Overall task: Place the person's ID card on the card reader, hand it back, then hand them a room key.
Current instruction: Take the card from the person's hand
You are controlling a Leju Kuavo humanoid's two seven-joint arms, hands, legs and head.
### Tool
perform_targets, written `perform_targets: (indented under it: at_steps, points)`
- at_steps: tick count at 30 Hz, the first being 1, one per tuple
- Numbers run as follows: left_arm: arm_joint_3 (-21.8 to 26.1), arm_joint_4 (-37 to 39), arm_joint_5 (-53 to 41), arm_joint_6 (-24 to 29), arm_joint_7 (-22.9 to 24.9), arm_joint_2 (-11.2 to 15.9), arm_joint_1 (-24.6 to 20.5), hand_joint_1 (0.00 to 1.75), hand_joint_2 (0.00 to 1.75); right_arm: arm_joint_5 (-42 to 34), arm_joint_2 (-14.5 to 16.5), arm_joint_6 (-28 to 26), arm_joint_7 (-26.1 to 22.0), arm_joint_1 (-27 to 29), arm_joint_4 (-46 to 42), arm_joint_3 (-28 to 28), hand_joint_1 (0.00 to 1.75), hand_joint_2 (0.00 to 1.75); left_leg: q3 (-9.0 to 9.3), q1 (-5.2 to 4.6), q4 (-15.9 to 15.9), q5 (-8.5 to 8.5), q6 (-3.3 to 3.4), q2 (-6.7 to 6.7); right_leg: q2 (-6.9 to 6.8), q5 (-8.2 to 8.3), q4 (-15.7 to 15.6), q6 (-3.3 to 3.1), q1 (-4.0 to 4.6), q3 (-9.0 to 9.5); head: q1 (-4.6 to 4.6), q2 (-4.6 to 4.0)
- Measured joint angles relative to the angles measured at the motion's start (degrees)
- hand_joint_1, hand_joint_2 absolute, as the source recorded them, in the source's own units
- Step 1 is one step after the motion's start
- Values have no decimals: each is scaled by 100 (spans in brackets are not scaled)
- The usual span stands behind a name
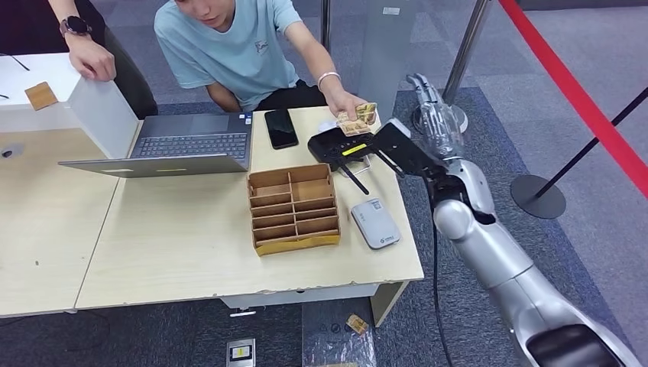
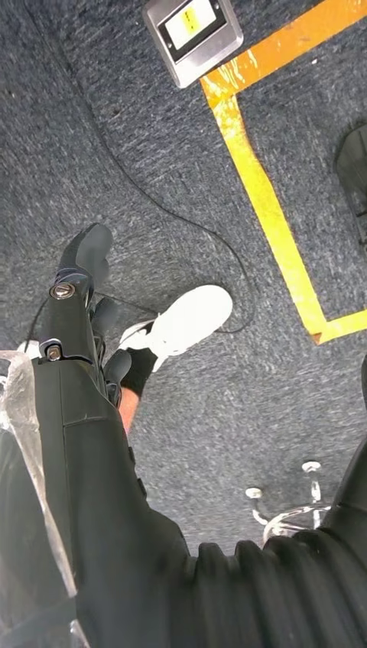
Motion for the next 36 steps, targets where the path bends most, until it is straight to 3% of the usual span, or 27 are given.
perform_targets:
  at_steps: [6,14,15,18,19,20,21,22,24,25,26,36]
  points:
    - [-120,0,-94,56,2,66,2,0,175,1412,192,-383,63,-305,906,543,0,175,-4,0,1,0,0,1,0,0,-3,0,0,-6,1,0]
    - [-188,0,-95,97,2,98,15,0,175,1994,290,-878,-89,-301,1453,765,0,175,-4,-2,2,0,0,4,1,1,-5,0,-1,-9,1,0]
    - [-201,0,-97,96,9,99,16,0,175,2028,300,-932,-108,-291,1489,782,10,175,-4,-2,2,0,0,5,1,1,-5,0,-1,-10,1,0]
    - [-225,0,-107,93,27,99,21,0,175,2046,343,-1078,-211,-259,1540,805,123,175,-4,-1,2,0,0,6,2,1,-5,0,-1,-11,1,0]
    - [-231,0,-109,93,31,99,23,0,175,2017,363,-1128,-254,-249,1546,806,148,175,-3,-1,2,0,0,7,2,1,-4,0,0,-11,1,0]
    - [-239,0,-110,94,35,99,24,0,175,1970,389,-1184,-299,-239,1548,806,140,175,-3,-1,2,0,0,7,2,1,-4,0,0,-11,1,0]
    - [-246,0,-110,96,37,99,25,0,175,1919,415,-1240,-345,-226,1546,804,114,175,-3,-1,1,0,0,8,2,1,-4,0,0,-11,1,0]
    - [-251,0,-110,102,32,99,26,0,175,1872,443,-1295,-395,-211,1534,796,114,175,-2,-1,2,0,0,8,2,1,-4,0,0,-11,1,0]
    - [-255,0,-110,122,14,99,29,0,175,1816,503,-1377,-511,-169,1478,742,137,175,-2,-1,2,0,0,8,3,1,-4,0,0,-11,1,0]
    - [-255,0,-110,133,5,99,31,0,175,1788,537,-1401,-570,-148,1437,696,168,175,-2,-1,1,0,0,8,3,1,-4,0,0,-11,0,0]
    - [-255,0,-110,142,2,99,32,0,175,1750,571,-1416,-622,-133,1398,646,174,175,-2,-1,1,0,0,9,3,2,-4,0,0,-11,0,0]
    - [-255,0,-112,137,50,99,42,0,175,1510,783,-1438,-815,-100,1159,326,175,175,-1,-1,2,0,0,10,3,2,-5,0,-1,-11,0,0]
